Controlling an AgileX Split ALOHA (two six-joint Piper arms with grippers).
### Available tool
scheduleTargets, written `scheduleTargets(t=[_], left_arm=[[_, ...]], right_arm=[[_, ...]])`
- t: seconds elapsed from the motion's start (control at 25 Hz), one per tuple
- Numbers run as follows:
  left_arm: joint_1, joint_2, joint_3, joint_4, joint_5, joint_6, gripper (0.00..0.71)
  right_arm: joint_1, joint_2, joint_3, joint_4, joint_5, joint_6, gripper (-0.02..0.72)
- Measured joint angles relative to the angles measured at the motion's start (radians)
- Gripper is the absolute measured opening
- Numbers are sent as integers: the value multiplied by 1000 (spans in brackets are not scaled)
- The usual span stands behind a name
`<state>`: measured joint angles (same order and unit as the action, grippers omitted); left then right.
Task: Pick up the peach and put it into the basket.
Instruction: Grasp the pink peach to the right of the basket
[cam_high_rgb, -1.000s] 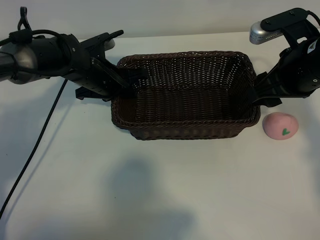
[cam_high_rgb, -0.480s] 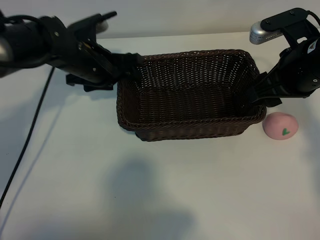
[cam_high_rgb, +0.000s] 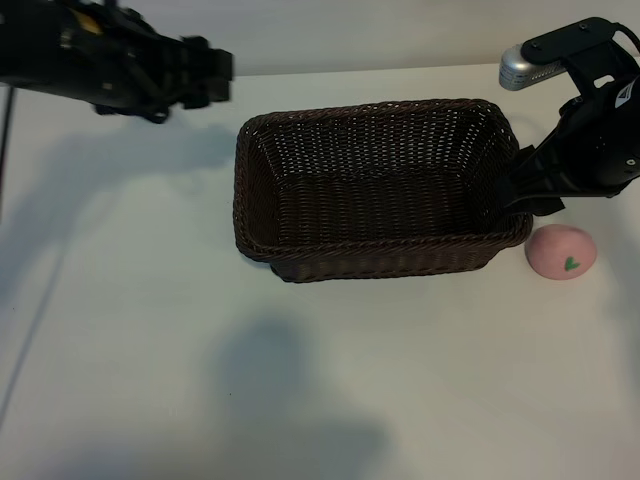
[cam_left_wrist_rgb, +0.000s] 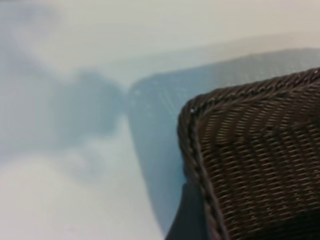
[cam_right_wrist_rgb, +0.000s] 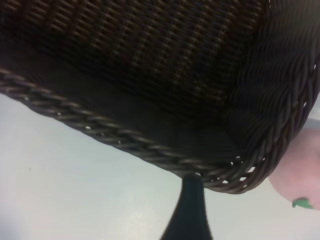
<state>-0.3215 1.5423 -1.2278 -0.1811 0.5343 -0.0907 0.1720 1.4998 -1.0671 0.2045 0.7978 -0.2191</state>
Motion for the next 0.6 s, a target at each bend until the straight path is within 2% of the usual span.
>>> scheduleTargets(t=[0.2, 0.32, 0.44, 0.6], left_arm=[[0, -88, 0, 136, 64, -68, 618], [0, -146, 0, 174, 103, -65, 611], [0, -233, 0, 208, 153, -50, 604], [0, -375, 0, 327, 242, -53, 597]], right_arm=[[0, 0, 0, 1, 5, 0, 595], [0, 0, 0, -6, 22, 0, 595], [0, 0, 0, -26, 32, 8, 595], [0, 0, 0, -52, 37, 26, 595]])
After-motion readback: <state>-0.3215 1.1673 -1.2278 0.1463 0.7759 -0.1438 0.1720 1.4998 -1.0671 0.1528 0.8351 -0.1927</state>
